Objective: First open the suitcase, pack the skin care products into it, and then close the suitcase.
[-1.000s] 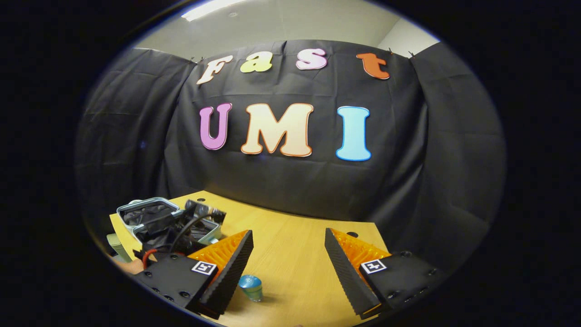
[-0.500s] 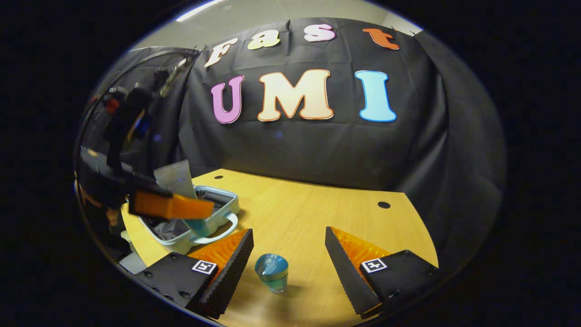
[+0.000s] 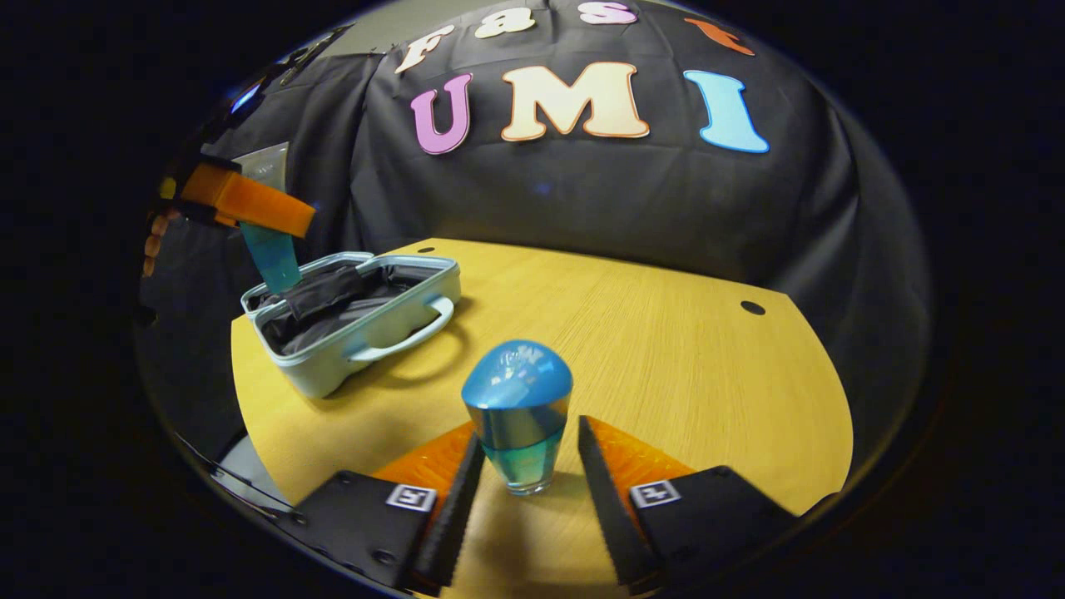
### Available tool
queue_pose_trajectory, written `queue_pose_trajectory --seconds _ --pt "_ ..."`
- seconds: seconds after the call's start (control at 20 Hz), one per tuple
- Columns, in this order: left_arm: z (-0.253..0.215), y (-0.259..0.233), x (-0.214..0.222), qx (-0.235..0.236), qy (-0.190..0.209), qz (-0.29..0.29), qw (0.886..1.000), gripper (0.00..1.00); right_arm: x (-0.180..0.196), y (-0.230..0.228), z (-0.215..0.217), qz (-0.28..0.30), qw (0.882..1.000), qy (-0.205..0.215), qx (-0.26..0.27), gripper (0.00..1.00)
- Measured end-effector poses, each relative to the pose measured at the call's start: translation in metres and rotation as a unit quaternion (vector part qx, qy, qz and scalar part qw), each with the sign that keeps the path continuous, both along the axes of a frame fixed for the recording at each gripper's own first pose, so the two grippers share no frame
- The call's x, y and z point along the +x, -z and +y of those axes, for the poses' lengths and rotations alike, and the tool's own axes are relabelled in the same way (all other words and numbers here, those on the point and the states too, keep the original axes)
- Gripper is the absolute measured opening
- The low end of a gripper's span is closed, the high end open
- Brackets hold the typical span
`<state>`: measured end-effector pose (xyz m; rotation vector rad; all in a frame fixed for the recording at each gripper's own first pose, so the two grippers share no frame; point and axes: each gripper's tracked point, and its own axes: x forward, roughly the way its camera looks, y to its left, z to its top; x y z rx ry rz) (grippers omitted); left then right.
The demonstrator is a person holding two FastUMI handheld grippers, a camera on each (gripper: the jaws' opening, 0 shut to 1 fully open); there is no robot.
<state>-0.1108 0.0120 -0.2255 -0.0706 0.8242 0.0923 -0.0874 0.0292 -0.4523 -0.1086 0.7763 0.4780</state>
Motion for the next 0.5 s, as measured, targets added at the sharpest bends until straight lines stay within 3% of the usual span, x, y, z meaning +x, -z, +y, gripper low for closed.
queue_pose_trajectory --seconds 0.1,0.2,0.5 --pt "0.018 0.002 -0.007 0.003 -0.009 0.006 1.0 0.14 0.003 0.001 0.002 0.002 1.0 -0.001 -0.001 0.48" --pt "0.038 0.007 -0.012 0.011 -0.013 0.019 1.0 0.14 0.003 -0.001 0.007 0.023 1.0 0.007 0.0 0.43" --pt "0.1 0.041 -0.019 0.016 -0.016 0.1 0.995 0.14 0.012 -0.064 0.044 0.032 0.998 0.028 0.04 0.43"
